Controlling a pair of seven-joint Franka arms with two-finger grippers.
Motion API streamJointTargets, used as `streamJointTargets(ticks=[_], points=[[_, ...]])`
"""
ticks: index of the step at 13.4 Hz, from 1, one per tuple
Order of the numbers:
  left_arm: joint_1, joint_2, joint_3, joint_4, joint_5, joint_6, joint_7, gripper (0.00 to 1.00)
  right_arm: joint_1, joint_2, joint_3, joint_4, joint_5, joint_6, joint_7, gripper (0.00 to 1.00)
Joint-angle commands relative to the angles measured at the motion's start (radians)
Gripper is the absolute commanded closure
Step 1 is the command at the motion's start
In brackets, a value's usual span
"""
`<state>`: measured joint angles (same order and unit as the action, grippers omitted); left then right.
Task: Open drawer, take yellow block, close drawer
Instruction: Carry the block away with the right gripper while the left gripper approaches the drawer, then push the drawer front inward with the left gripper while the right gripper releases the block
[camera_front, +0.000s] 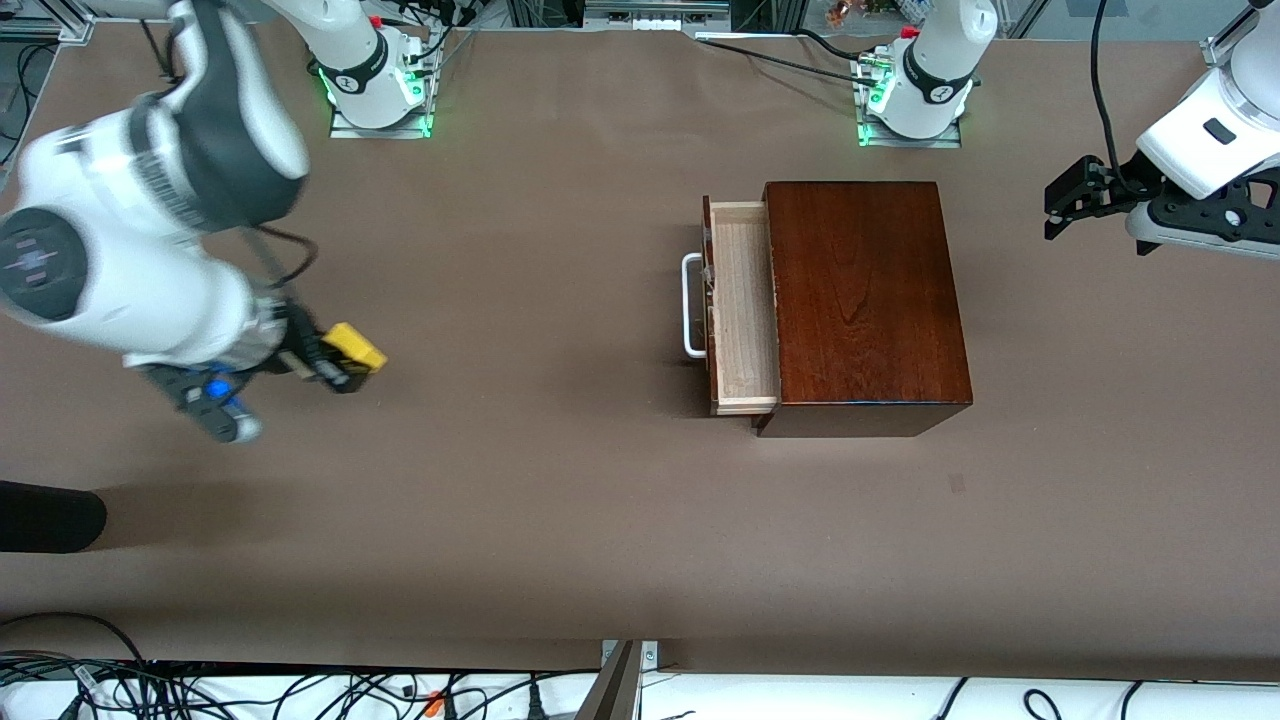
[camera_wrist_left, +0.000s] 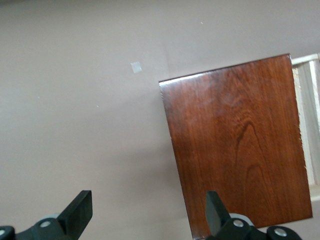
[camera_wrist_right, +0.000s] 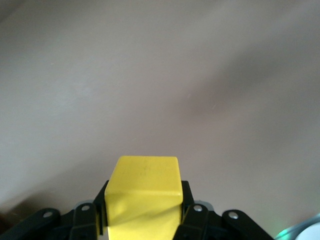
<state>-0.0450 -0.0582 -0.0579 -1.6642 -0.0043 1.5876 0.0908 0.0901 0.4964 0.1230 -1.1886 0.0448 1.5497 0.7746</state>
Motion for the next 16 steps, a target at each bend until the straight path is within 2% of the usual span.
streamJointTargets(ticks=[1, 3, 5, 7, 8, 10, 14, 16], points=[[-0.026, 0.055, -0.049, 0.024, -0.080, -0.038, 0.020, 0.00, -0.102, -0.041, 0.007, -0.080, 0.021, 0.012, -0.203, 0.97], [-0.044, 0.113, -0.147, 0.026, -0.085, -0.037, 0.021, 0.00, -0.156, -0.035, -0.009, -0.124, 0.021, 0.062, -0.366, 0.97], [-0.061, 0.170, -0.276, 0.038, -0.085, -0.034, 0.018, 0.00, -0.187, -0.032, -0.025, -0.187, 0.021, 0.146, -0.473, 0.96], [-0.091, 0.259, -0.393, 0.104, -0.079, -0.023, 0.020, 0.00, -0.217, -0.012, -0.032, -0.267, 0.021, 0.243, -0.564, 0.96], [-0.116, 0.309, -0.422, 0.150, -0.068, -0.021, 0.021, 0.00, -0.236, -0.004, -0.032, -0.311, 0.021, 0.298, -0.599, 0.96], [-0.185, 0.398, -0.425, 0.187, -0.068, 0.049, 0.094, 0.00, -0.266, 0.030, -0.034, -0.364, 0.018, 0.366, -0.696, 0.96], [-0.292, 0.529, -0.422, 0.175, -0.049, 0.294, 0.356, 0.00, -0.319, 0.119, -0.037, -0.365, 0.010, 0.460, -0.814, 0.96], [-0.314, 0.598, -0.425, 0.175, 0.059, 0.392, 0.578, 0.00, -0.329, 0.157, -0.039, -0.367, 0.003, 0.503, -0.874, 0.96]])
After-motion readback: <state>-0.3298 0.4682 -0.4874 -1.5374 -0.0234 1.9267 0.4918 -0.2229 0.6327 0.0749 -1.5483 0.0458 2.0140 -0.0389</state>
